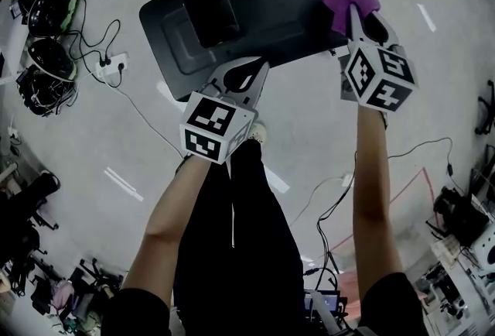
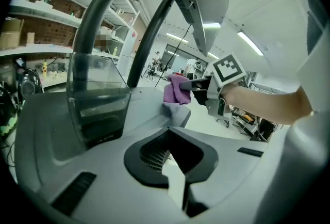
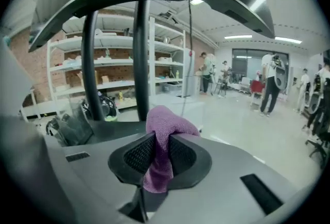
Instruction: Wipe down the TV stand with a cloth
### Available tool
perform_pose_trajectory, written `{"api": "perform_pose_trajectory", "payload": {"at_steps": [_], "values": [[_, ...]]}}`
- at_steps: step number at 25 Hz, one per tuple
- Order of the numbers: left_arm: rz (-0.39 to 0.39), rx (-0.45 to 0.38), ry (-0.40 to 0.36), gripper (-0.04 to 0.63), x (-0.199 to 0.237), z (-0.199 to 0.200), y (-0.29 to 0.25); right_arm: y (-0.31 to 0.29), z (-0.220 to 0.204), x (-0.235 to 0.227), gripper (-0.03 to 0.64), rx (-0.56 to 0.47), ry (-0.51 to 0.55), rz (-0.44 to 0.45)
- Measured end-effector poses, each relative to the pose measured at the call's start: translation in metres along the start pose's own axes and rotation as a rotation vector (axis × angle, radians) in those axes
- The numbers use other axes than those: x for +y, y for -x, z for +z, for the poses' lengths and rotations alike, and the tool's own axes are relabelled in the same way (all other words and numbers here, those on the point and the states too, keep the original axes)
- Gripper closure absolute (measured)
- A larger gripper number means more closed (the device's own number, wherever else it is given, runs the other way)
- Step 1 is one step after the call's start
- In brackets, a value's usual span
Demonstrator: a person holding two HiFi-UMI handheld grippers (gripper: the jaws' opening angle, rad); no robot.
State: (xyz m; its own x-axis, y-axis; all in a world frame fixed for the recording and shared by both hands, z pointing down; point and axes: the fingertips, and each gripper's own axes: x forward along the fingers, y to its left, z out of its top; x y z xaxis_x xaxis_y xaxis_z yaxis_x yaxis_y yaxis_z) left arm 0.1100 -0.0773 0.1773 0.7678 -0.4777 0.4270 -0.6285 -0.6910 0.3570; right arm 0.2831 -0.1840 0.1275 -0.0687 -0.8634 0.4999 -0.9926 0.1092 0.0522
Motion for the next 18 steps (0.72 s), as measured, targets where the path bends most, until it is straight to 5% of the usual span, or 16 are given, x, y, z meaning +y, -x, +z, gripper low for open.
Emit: {"api": "perform_pose_trajectory", "payload": {"at_steps": [9, 14, 18], "values": [[0.044, -0.01, 0.021, 0.589, 0.021, -0.006, 0.028, -0.06, 0.052, 0.166, 0.543, 0.02, 0.136, 0.505], [0.055, -0.006, 0.031, 0.589, 0.022, -0.01, 0.033, -0.089, 0.031, 0.208, 0.543, 0.146, 0.185, 0.63], [0.069, -0.01, 0.049, 0.589, 0.027, -0.013, 0.035, -0.101, 0.009, 0.213, 0.543, 0.219, 0.286, 0.608]]}}
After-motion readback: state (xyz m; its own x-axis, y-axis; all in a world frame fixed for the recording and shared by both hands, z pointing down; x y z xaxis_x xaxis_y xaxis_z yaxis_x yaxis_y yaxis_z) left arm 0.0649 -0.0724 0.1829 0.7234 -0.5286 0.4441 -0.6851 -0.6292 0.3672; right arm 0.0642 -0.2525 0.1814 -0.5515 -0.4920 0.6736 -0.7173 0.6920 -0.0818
